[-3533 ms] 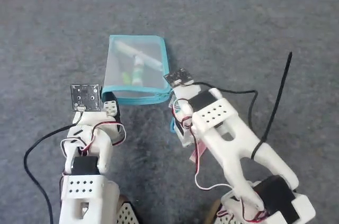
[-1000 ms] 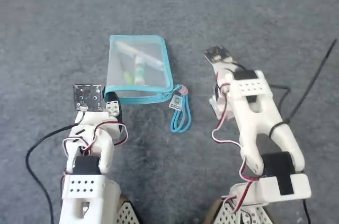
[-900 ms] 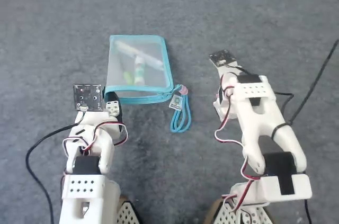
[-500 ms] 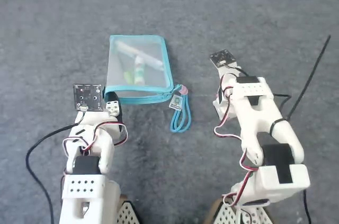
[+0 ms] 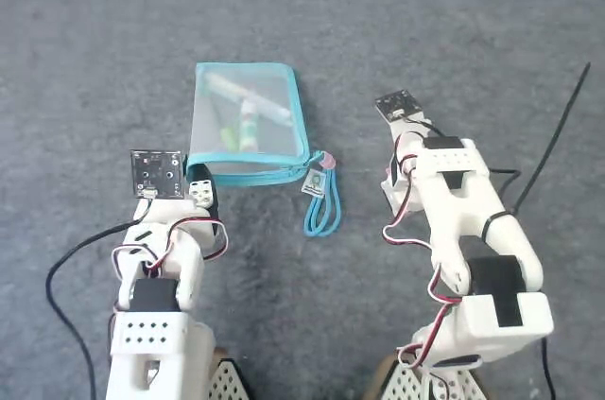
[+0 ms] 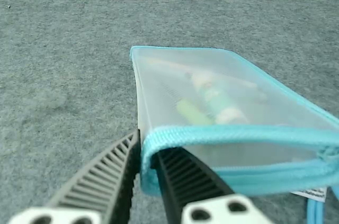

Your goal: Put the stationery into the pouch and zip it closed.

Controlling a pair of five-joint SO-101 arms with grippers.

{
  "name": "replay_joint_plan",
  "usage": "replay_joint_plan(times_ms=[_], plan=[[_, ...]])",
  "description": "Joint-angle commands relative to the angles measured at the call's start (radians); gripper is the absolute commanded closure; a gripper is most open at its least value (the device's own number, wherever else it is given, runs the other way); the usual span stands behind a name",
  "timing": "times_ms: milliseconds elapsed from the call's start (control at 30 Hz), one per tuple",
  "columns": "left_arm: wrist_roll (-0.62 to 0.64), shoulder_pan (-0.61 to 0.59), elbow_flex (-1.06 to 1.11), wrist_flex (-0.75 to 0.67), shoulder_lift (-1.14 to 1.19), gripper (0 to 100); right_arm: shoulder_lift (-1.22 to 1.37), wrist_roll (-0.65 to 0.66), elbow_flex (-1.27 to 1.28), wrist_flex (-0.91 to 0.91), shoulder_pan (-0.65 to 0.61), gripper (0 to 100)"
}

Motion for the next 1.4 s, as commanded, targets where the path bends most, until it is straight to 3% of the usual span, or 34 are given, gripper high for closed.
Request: replay_joint_plan(times_ms=[0, 200, 533, 733, 933, 1167, 1367], plan=[[0.017, 0.002, -0.054, -0.014, -0.011, 99, -0.008, 0.012, -0.008, 0.054, 0.008, 94.7], [0.017, 0.002, -0.054, -0.014, -0.012, 99, -0.008, 0.005, -0.006, 0.097, 0.008, 81.7], [0.017, 0.0, -0.054, -0.014, -0.014, 99, 0.068, 0.008, -0.026, 0.119, 0.01, 84.6], [0.017, 0.0, -0.054, -0.014, -0.014, 99, 0.064, 0.006, -0.034, 0.14, 0.077, 99.1], [0.017, 0.008, -0.053, -0.014, -0.008, 99, -0.065, 0.034, -0.031, 0.231, 0.111, 99.2], [0.017, 0.109, -0.031, -0.015, -0.008, 99, -0.463, 0.112, -0.029, 0.466, -0.015, 99.2], [0.017, 0.121, -0.031, -0.015, -0.008, 99, -0.7, 0.11, -0.038, 0.59, -0.278, 99.2]])
